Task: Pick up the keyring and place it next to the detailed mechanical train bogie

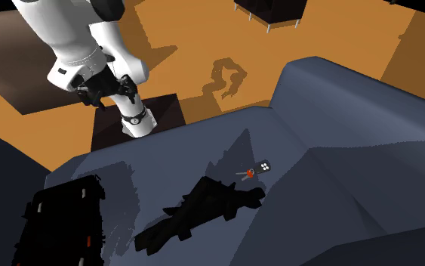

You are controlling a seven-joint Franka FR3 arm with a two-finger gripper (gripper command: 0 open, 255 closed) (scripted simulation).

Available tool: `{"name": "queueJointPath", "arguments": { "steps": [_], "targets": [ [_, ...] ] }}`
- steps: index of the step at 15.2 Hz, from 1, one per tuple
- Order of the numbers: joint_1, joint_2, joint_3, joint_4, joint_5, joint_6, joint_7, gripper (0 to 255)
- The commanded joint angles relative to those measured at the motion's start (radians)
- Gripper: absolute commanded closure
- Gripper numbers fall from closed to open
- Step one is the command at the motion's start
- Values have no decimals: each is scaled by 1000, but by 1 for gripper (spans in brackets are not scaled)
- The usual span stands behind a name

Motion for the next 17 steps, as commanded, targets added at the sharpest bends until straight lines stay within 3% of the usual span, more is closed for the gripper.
{"name": "queueJointPath", "arguments": {
  "steps": [1, 10, 17],
  "targets": [
    [0, 0, 0, 0, 0, 0, 0, 0],
    [51, 101, 214, -19, 155, 198, 283, 0],
    [64, 274, 377, 51, 206, 366, 502, 0]
  ]
}}
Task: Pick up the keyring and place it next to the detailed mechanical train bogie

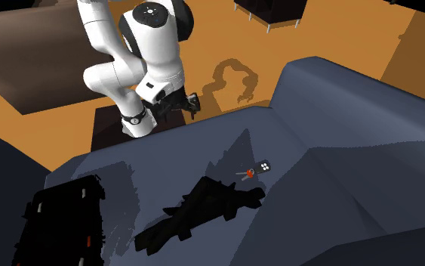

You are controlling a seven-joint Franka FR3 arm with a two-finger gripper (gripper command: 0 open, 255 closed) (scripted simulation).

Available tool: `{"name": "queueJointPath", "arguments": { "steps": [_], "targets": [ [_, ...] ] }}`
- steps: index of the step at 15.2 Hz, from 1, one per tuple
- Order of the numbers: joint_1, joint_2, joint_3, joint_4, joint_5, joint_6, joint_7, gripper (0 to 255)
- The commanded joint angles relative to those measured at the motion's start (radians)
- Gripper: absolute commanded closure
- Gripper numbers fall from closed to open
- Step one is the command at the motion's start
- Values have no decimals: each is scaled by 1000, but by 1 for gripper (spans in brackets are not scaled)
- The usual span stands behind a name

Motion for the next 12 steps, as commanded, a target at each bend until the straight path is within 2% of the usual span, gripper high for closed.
{"name": "queueJointPath", "arguments": {
  "steps": [1, 7, 12],
  "targets": [
    [-2, 60, 46, 28, 2, 51, 66, 0],
    [-17, 268, 175, 153, -56, 176, 280, 0],
    [-19, 477, 258, 297, -189, 247, 490, 0]
  ]
}}
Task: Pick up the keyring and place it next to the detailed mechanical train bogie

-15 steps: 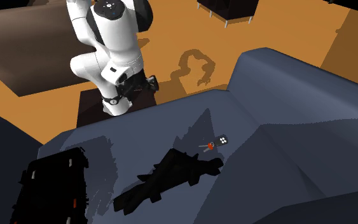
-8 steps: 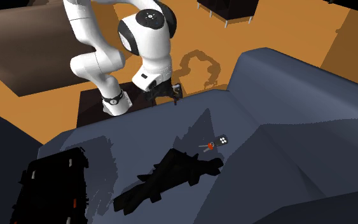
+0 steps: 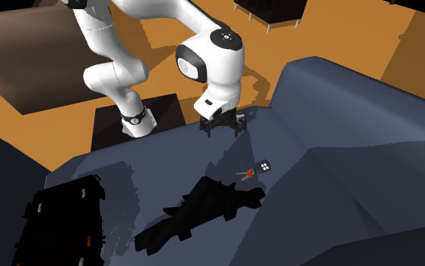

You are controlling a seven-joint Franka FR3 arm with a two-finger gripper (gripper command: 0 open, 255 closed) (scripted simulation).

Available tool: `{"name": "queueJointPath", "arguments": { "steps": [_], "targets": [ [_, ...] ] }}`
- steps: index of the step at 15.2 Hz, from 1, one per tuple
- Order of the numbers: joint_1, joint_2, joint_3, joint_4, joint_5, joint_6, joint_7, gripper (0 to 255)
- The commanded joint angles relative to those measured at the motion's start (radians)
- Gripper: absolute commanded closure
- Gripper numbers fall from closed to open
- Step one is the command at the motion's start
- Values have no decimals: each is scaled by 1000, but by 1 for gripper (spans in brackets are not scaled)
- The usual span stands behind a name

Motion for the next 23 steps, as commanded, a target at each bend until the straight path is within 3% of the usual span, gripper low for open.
{"name": "queueJointPath", "arguments": {
  "steps": [1, 6, 12, 23],
  "targets": [
    [6, 81, 21, 52, -62, 25, 86, 0],
    [76, 310, 26, 247, -244, 29, 295, 0],
    [220, 574, -38, 549, -411, -34, 470, 0],
    [232, 622, -59, 517, -439, 43, 489, 0]
  ]
}}
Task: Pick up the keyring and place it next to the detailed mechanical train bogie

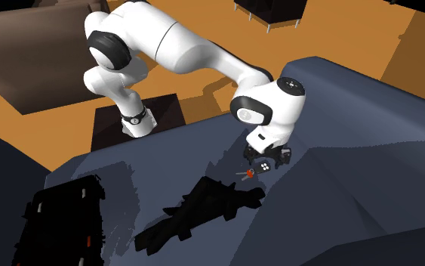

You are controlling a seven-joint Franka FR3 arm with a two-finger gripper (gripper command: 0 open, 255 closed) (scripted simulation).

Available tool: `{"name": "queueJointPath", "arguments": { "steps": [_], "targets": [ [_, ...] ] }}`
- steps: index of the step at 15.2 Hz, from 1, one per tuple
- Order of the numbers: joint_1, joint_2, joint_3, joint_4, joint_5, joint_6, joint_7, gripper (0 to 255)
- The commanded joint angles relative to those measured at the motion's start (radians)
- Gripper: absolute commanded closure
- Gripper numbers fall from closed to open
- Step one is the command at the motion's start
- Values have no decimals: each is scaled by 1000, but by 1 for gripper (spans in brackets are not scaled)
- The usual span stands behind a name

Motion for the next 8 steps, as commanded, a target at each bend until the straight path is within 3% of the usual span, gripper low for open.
{"name": "queueJointPath", "arguments": {
  "steps": [1, 5, 6, 8],
  "targets": [
    [0, 1, 0, 0, -1, 1, 0, 0],
    [0, 1, 0, 0, -1, 1, 0, 0],
    [0, 1, 0, 0, -1, 1, 0, 255],
    [0, 1, 0, 0, -1, 1, 0, 255]
  ]
}}
